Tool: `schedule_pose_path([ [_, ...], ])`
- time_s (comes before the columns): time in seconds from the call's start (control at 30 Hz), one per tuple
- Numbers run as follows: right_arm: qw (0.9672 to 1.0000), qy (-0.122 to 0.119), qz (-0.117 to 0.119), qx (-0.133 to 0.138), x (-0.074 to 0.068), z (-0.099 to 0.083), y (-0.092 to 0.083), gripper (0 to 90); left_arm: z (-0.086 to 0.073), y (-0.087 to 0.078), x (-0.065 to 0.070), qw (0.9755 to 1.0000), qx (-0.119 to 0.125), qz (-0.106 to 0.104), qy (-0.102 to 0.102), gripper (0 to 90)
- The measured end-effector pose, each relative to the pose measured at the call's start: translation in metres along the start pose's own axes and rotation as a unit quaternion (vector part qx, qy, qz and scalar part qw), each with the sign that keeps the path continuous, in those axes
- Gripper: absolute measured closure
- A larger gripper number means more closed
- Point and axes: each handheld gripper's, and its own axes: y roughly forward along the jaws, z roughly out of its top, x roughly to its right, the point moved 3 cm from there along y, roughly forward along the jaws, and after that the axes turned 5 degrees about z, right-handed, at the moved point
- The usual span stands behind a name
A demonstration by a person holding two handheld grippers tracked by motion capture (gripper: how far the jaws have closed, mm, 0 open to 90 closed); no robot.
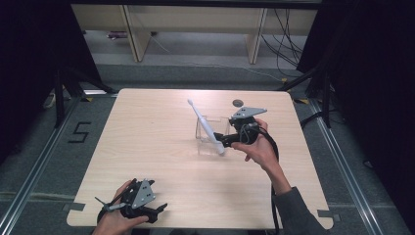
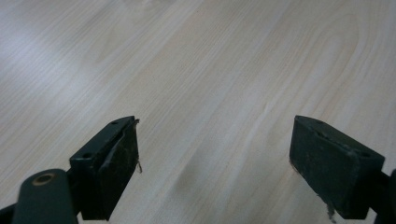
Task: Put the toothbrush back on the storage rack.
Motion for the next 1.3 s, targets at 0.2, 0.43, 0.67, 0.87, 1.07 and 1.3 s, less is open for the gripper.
schedule_pose_path([
  [0.2, 1.0000, -0.001, -0.002, -0.001, -0.003, -0.005, -0.003, 21.6, 0.000, -0.001, -0.001, 1.0000, 0.004, 0.002, 0.002, 15.2],
  [0.43, 0.9999, -0.008, -0.006, -0.004, -0.007, -0.014, -0.003, 21.7, 0.000, 0.000, -0.001, 1.0000, 0.003, 0.004, 0.002, 15.3],
  [0.67, 0.9998, -0.012, -0.007, -0.017, -0.010, -0.023, -0.004, 21.7, 0.000, 0.000, -0.001, 1.0000, 0.001, 0.005, 0.002, 15.2],
  [0.87, 0.9997, -0.012, 0.001, -0.023, -0.014, -0.030, -0.003, 21.7, -0.001, 0.000, 0.000, 1.0000, 0.002, -0.001, 0.001, 15.2],
  [1.07, 0.9995, -0.006, 0.007, -0.031, -0.020, -0.037, -0.003, 21.7, -0.001, 0.000, 0.001, 1.0000, 0.003, -0.001, -0.004, 15.2],
  [1.3, 0.9994, -0.016, 0.006, -0.032, -0.022, -0.042, -0.005, 21.7, -0.002, -0.001, -0.001, 1.0000, -0.001, 0.002, 0.000, 15.2],
])
